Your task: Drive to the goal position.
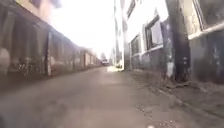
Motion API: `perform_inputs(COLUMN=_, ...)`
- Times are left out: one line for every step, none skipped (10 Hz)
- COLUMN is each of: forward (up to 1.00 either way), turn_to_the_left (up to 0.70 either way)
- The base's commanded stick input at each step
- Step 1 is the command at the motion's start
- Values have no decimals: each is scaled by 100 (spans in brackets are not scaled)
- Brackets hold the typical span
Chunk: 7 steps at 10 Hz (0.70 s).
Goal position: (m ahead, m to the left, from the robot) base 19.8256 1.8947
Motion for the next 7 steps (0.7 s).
perform_inputs(forward=100, turn_to_the_left=0)
perform_inputs(forward=100, turn_to_the_left=0)
perform_inputs(forward=100, turn_to_the_left=0)
perform_inputs(forward=100, turn_to_the_left=0)
perform_inputs(forward=100, turn_to_the_left=0)
perform_inputs(forward=100, turn_to_the_left=0)
perform_inputs(forward=100, turn_to_the_left=0)
